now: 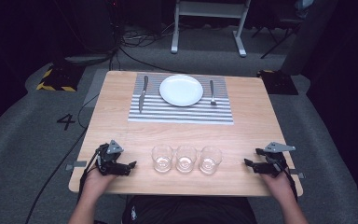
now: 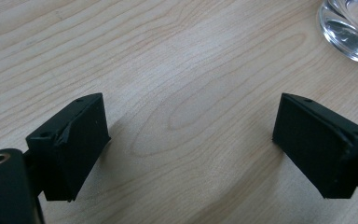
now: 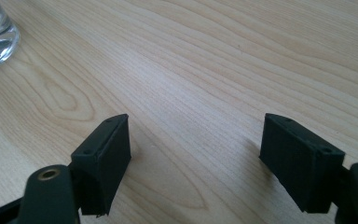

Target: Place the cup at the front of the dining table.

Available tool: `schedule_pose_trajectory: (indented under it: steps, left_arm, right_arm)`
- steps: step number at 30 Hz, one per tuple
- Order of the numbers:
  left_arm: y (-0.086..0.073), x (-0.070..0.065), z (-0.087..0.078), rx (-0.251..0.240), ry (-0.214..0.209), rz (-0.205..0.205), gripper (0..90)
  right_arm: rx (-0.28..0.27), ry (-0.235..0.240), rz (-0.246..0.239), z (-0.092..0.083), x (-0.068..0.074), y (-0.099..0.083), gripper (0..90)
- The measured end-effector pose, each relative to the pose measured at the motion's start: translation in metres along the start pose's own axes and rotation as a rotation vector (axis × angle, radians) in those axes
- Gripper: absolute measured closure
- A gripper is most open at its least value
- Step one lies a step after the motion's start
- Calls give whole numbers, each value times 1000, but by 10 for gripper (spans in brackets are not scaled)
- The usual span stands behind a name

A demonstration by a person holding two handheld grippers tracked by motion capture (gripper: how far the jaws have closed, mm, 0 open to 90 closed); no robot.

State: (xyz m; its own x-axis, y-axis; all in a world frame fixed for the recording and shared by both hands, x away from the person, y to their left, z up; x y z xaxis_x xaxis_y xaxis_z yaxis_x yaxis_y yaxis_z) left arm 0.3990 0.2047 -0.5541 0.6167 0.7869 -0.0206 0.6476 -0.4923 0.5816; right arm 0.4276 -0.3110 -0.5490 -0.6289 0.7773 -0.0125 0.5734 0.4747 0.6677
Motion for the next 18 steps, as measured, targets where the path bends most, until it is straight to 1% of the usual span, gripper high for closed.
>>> schedule_pose_trajectory:
  steps: [6, 10, 15, 18]
  left_arm:
    - [0, -1, 0, 3, -3, -6, 104]
    - [0, 0, 0, 3, 0, -4, 104]
    - [0, -1, 0, 13, -9, 1, 88]
    - [0, -1, 0, 13, -9, -3, 88]
  right_arm:
    - [-1, -1, 0, 0, 0, 0, 246]
    - [0, 1, 1, 0, 0, 0, 246]
    - [0, 1, 1, 0, 0, 0, 247]
    - [0, 1, 1, 0, 0, 0, 247]
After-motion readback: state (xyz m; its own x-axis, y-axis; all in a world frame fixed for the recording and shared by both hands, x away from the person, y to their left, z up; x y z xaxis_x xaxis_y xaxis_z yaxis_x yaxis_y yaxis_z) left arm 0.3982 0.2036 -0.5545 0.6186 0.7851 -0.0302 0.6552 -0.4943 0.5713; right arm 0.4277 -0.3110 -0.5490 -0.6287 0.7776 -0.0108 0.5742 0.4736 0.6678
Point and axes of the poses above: each handheld gripper's, and its own axes: z roughly forward along the jaws, y roughly out of its top, x roughly to its left, the point moved 7 cm from there along z, roughly forward along the jaws, and after that the axes turned 7 degrees about x, right-handed, at the moved point
